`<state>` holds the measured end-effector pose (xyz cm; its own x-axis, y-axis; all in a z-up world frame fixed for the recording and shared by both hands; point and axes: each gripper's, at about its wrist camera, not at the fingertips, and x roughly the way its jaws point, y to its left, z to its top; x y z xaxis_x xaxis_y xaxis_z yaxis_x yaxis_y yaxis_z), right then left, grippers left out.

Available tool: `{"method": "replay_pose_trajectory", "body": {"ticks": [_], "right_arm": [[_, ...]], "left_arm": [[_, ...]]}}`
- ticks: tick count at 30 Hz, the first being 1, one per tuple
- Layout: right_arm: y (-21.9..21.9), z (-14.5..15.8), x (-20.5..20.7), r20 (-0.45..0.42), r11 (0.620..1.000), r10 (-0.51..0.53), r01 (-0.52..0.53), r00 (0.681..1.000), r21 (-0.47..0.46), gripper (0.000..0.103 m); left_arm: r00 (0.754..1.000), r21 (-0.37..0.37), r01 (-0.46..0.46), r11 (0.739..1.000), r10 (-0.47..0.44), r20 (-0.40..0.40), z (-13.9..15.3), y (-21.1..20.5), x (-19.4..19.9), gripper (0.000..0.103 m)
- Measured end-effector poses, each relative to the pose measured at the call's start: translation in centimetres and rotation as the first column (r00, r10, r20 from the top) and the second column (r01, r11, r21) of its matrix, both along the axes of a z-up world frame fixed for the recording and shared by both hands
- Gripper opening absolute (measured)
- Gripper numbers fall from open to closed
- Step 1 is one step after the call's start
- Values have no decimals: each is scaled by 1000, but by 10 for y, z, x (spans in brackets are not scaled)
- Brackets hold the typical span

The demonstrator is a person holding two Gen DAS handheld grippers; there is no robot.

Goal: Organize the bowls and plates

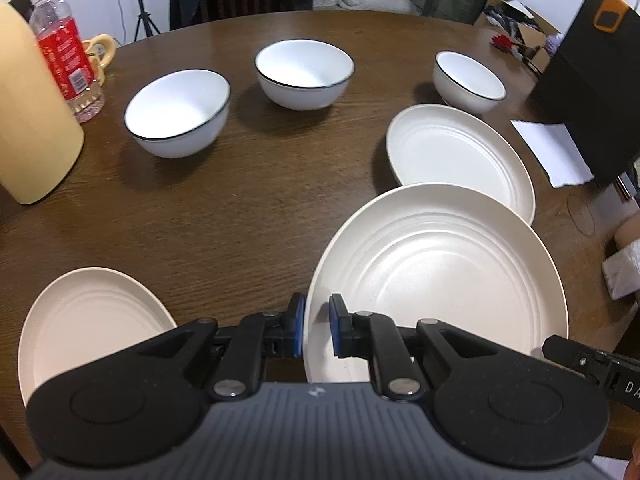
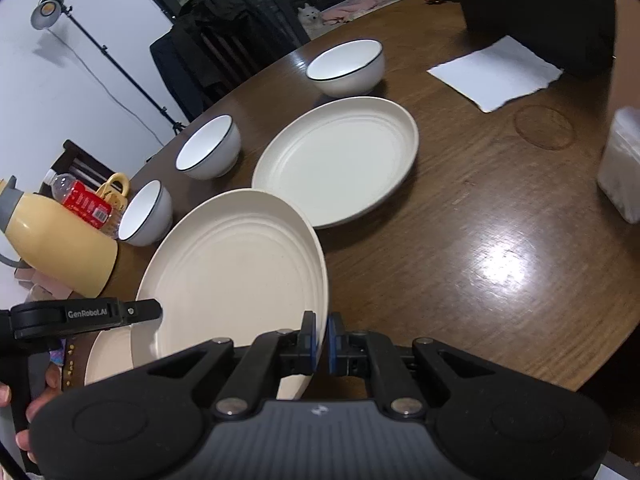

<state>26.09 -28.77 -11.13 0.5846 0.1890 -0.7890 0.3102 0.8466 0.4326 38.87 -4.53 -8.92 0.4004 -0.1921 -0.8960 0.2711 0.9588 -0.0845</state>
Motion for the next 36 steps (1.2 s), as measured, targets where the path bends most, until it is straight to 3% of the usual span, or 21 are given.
{"method": "replay_pose_trajectory", "body": {"ticks": [36], "right_arm": [[-37, -36, -48, -89, 992, -123, 122, 988, -19, 5]], "left_arm": [[985, 33, 151, 988, -148, -91, -40, -54, -32, 14]]}}
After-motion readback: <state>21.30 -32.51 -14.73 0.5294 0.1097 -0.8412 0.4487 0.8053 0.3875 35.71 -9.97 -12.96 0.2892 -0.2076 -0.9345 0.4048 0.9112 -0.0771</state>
